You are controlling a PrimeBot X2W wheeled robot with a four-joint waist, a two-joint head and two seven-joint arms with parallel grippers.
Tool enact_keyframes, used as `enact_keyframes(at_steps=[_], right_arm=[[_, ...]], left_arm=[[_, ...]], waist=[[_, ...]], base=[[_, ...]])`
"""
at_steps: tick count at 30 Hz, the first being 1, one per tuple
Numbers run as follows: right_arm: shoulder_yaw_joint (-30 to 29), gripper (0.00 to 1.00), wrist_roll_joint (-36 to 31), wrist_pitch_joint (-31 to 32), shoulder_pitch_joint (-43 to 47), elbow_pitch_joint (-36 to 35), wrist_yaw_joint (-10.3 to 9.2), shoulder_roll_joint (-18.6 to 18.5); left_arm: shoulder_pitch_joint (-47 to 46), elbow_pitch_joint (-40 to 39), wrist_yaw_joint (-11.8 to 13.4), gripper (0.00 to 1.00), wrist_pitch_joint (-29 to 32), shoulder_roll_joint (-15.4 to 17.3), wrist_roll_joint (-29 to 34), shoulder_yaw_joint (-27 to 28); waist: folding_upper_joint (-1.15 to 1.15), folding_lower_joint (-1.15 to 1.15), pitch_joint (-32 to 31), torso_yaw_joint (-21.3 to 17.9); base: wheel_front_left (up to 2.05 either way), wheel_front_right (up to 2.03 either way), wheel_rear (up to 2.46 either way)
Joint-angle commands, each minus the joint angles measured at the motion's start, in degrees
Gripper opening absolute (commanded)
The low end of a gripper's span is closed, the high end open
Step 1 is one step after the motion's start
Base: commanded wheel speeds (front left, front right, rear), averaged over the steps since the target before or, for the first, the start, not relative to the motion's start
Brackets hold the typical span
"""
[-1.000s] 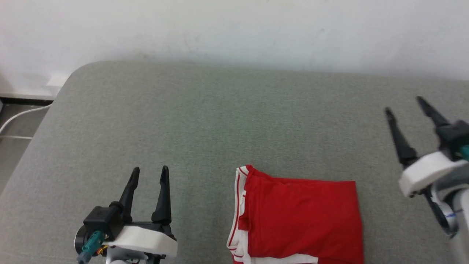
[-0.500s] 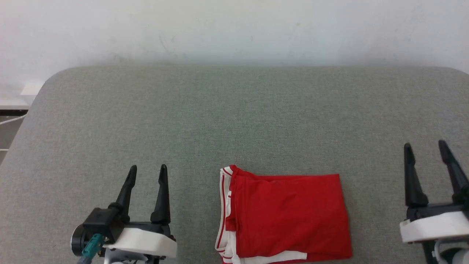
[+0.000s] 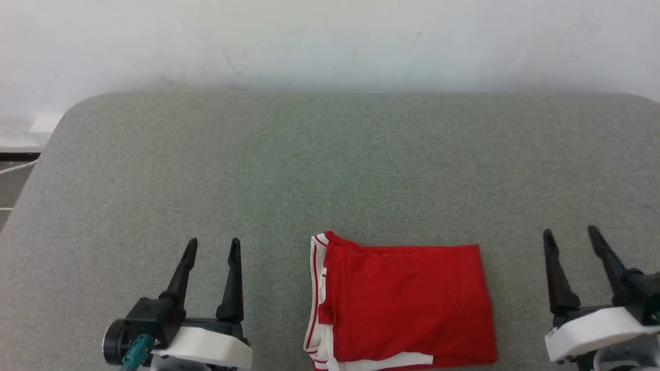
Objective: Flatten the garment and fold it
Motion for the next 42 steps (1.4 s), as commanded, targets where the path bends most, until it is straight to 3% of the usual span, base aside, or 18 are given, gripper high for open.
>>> enact_keyframes(at_steps=[1, 8, 14, 25, 26, 27, 35, 38, 39, 42], right_arm=[[0.65, 1.00, 1.89, 1.96, 0.23, 0.09, -0.05, -0.32], [5.98, 1.00, 18.27, 24.53, -2.55, 0.02, -0.05, -7.46], [5.00, 1.00, 29.40, 40.45, -5.55, 4.60, -0.05, -7.29], [8.05, 1.00, 29.08, 45.79, -9.87, 16.89, -0.05, -4.99], [8.76, 0.40, 29.26, 45.77, -10.05, 17.68, -0.05, -4.65], [9.61, 0.03, 29.24, 45.47, -10.21, 18.19, -0.05, -4.59], [13.30, 0.00, 24.90, 38.29, -12.77, 18.72, -0.05, -7.95], [13.92, 0.00, 17.89, 34.61, -15.30, 17.61, -0.05, -11.53], [15.11, 0.00, 12.67, 32.94, -17.32, 16.35, -0.05, -14.15], [17.57, 0.00, 7.89, 32.07, -20.65, 14.07, -0.05, -17.94]], left_arm=[[0.21, -0.08, 0.30, 1.00, -0.27, -0.09, 0.13, -0.13], [-1.18, 0.04, 0.01, 1.00, -0.27, -0.09, 0.32, -0.89], [-3.78, 1.00, -0.52, 1.00, -0.27, -0.09, 0.09, -1.85], [-5.73, 1.81, -0.18, 1.00, -0.27, -0.09, 0.01, -3.08], [-5.73, 1.85, -0.16, 1.00, -0.27, -0.09, -0.02, -3.12], [-5.71, 1.91, -0.14, 1.00, -0.27, -0.09, -0.04, -3.18], [-5.31, 2.86, -0.35, 1.00, -0.27, -0.09, 1.25, -4.01], [-5.48, 2.98, -0.41, 1.00, -0.27, -0.09, 0.93, -4.81], [-5.76, 2.93, -0.32, 1.00, -0.27, -0.09, 0.57, -5.47], [-6.54, 2.88, -0.26, 1.00, -0.27, -0.09, 0.34, -6.82]], waist=[[0.00, 0.00, 0.56, 0.15], [0.00, 0.00, 4.15, 0.73], [0.00, 0.00, 7.42, 2.66], [0.00, 0.00, 9.70, 6.37], [0.00, 0.00, 9.64, 6.50], [0.00, 0.00, 9.53, 6.62], [0.00, 0.00, 7.97, 4.75], [0.00, 0.00, 7.52, 2.18], [0.00, 0.00, 7.73, -0.04], [0.00, 0.00, 8.88, -3.81]], base=[[0.00, 0.00, 0.00], [0.00, 0.00, 0.00], [0.00, 0.00, 0.00], [0.00, 0.00, 0.00], [0.00, 0.00, 0.00], [0.00, 0.00, 0.00], [0.00, 0.00, 0.00], [0.00, 0.00, 0.00], [0.00, 0.00, 0.00], [0.00, 0.00, 0.00]])
